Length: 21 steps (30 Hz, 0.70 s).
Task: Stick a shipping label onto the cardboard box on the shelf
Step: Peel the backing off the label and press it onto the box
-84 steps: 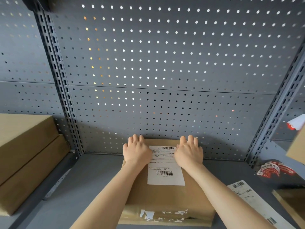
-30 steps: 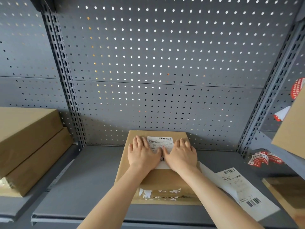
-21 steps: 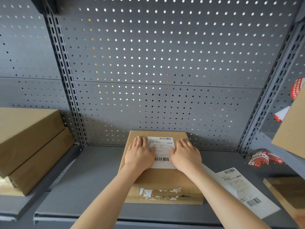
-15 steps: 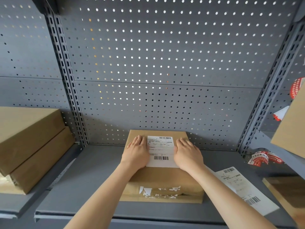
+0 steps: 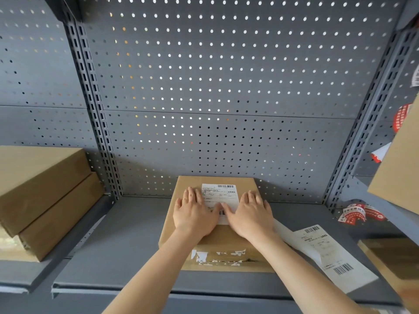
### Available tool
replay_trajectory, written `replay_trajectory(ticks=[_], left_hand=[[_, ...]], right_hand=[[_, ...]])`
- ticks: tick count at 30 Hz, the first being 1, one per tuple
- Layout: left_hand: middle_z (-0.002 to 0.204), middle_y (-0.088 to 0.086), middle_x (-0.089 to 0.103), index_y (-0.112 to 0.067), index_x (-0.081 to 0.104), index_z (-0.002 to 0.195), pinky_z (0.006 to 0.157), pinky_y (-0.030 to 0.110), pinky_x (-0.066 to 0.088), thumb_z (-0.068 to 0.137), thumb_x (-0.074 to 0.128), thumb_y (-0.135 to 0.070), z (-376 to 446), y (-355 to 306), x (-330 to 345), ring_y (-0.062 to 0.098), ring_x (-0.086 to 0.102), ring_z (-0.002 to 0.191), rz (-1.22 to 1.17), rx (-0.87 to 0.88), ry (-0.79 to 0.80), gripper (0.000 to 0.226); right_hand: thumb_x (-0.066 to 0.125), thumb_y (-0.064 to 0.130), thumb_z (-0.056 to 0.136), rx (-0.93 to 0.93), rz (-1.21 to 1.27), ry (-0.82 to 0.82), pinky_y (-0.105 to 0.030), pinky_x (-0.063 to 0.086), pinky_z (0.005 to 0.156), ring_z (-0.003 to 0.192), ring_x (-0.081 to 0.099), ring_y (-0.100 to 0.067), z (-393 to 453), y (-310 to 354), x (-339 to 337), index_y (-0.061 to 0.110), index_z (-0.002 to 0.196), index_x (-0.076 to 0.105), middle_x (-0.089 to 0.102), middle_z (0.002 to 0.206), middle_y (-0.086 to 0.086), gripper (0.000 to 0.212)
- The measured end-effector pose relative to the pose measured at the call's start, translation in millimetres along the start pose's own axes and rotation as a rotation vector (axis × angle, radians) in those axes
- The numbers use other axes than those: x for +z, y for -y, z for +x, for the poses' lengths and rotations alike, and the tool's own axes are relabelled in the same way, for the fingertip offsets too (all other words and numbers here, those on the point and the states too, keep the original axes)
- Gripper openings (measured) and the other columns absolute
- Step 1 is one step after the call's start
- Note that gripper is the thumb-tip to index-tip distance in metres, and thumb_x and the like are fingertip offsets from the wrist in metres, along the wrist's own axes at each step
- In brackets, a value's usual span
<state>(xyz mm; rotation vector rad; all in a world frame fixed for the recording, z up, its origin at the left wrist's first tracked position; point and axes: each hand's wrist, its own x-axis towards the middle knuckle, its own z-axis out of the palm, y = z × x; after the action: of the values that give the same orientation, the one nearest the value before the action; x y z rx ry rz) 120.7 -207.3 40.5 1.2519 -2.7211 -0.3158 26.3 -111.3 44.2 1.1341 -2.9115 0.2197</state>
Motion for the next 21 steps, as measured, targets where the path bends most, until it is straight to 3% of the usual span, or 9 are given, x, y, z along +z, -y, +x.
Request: replay_trajectory(ticks=[8, 15, 21], left_hand=[[0.161, 0.008, -0.001, -0.009, 0.0, 0.15, 0.121, 0.037, 0.001, 0.092, 0.016, -0.062, 0, 2, 0, 0.018, -0.003, 0.148, 0.004, 0.013, 0.02, 0.08], [0.16, 0.004, 0.013, -0.014, 0.016, 0.148, 0.12, 0.037, 0.01, 0.099, 0.018, -0.043, 5, 28, -2, 0.016, 0.008, 0.148, -0.026, 0.174, 0.003, 0.057], [0.16, 0.001, 0.011, -0.014, 0.014, 0.15, 0.12, 0.034, 0.009, 0.101, 0.018, -0.028, 2, 33, -7, 0.015, 0.008, 0.147, -0.029, 0.192, 0.016, 0.051]], right_hand=[[0.018, 0.067, 0.09, -0.012, -0.002, -0.028, -0.044, 0.015, 0.118, 0.146, 0.013, -0.026, -1, -2, 3, 0.001, 0.148, 0.019, 0.02, 0.158, -0.013, 0.088], [0.018, 0.038, 0.1, -0.108, 0.047, 0.013, -0.04, 0.01, 0.12, 0.147, 0.01, -0.016, 0, -24, 0, 0.011, 0.15, 0.02, 0.014, 0.16, -0.002, 0.056], [0.02, 0.033, 0.102, -0.141, 0.055, 0.033, -0.038, 0.009, 0.119, 0.147, 0.013, -0.016, -1, -34, -6, 0.012, 0.149, 0.021, 0.016, 0.16, -0.001, 0.051]])
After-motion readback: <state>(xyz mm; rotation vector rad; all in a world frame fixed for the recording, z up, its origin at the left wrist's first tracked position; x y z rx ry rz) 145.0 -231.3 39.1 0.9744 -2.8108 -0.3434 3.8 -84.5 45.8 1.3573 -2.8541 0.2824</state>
